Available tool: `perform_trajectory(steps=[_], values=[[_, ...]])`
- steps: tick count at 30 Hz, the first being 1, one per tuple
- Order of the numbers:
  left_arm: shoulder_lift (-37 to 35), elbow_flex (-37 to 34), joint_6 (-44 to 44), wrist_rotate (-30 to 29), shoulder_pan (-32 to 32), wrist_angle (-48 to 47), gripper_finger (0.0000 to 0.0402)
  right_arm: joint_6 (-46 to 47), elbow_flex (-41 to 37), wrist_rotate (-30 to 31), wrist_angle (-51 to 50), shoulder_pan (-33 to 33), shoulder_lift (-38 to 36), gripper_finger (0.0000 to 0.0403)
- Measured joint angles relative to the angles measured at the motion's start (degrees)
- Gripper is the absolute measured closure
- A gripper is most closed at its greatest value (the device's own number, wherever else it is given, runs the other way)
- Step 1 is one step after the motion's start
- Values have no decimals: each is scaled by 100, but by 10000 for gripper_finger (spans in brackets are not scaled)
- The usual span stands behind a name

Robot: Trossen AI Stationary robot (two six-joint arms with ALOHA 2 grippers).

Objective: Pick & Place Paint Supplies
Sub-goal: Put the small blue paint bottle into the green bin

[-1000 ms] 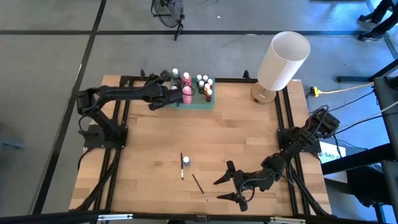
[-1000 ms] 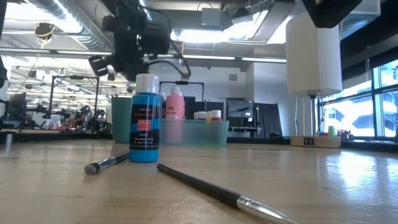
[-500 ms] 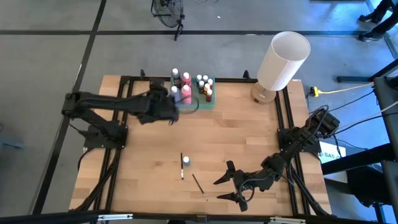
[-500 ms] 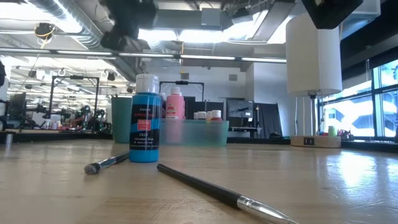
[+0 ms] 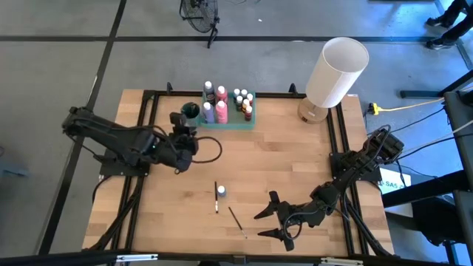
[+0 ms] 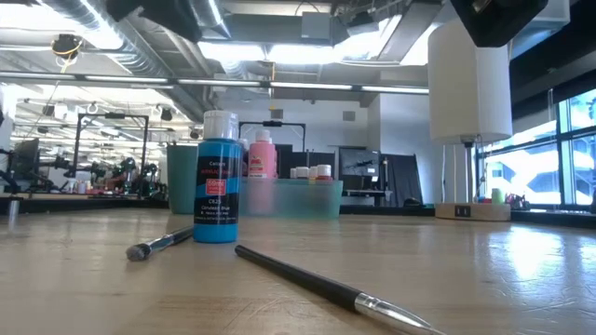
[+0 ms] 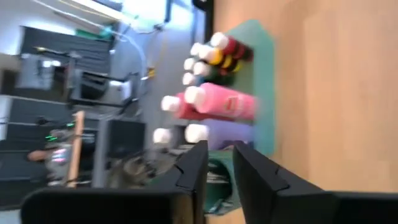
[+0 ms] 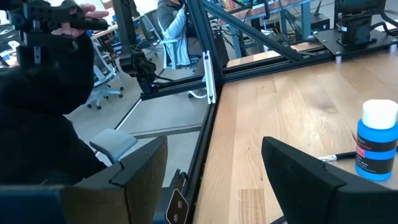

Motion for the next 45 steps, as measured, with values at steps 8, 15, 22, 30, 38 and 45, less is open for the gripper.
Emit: perform_trajectory(steps=[8, 15, 22, 30, 38, 45], values=[[-606, -129, -37, 435, 143, 341, 261, -148, 0, -4, -26, 0, 0, 138], [-780, -134, -344, 991, -171, 1464, 239, -451, 0, -15, -56, -4, -1, 138], [-639, -134, -428, 3348, -602, 3489, 241, -647, 0, -13, -48, -10, -2, 138], [-121, -134, -103, 5188, -1070, 4226, 242, -649, 0, -13, -92, -91, 0, 138], [649, -138, -250, 4513, -1438, 5175, 242, -667, 0, -15, -265, -257, -2, 138], [808, -138, -127, 3984, -1682, 5545, 240, -921, 0, -15, -261, -297, -2, 138]])
